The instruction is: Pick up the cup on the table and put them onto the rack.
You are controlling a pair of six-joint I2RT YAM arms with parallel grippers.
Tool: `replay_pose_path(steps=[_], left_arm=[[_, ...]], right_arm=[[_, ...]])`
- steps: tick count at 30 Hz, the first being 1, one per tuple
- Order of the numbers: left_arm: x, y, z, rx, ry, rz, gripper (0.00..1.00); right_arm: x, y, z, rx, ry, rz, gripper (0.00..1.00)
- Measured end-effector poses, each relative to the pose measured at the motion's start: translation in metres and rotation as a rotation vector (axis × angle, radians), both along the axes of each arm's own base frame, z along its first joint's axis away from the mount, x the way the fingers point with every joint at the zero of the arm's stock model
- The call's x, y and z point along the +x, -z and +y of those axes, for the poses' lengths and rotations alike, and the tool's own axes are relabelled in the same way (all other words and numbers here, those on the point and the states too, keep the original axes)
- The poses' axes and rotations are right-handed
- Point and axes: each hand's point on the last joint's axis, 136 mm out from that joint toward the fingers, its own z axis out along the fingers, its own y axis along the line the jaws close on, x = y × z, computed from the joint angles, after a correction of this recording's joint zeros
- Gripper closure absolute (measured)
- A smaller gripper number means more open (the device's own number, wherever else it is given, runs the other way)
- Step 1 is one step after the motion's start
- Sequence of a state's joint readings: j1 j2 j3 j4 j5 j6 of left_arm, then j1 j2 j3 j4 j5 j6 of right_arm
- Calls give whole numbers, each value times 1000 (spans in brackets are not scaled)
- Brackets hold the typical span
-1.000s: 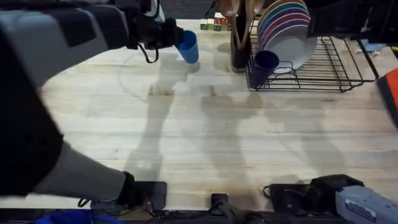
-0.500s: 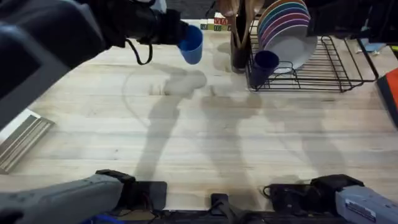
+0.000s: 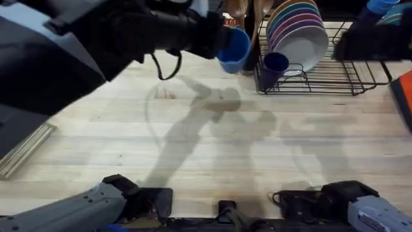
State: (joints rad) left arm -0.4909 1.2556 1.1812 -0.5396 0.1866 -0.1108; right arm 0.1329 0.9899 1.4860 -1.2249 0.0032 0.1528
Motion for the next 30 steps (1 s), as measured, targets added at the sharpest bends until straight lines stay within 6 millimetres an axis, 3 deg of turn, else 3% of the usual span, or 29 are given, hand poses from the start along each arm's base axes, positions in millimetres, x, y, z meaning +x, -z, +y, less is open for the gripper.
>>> replay_pose_path(steps=[7,16,30], left_arm=[[-7,-21,-33,-50,83,-88,961],[-7,-46,-54,-113,126,-188,962],[17,-26,-85,-148,177,-192,962]], right_arm=[[-34,-4,-5,2,0,-12,4],[-48,-13,-6,9,0,-64,4],[-48,-13,-6,9,0,-63,4]])
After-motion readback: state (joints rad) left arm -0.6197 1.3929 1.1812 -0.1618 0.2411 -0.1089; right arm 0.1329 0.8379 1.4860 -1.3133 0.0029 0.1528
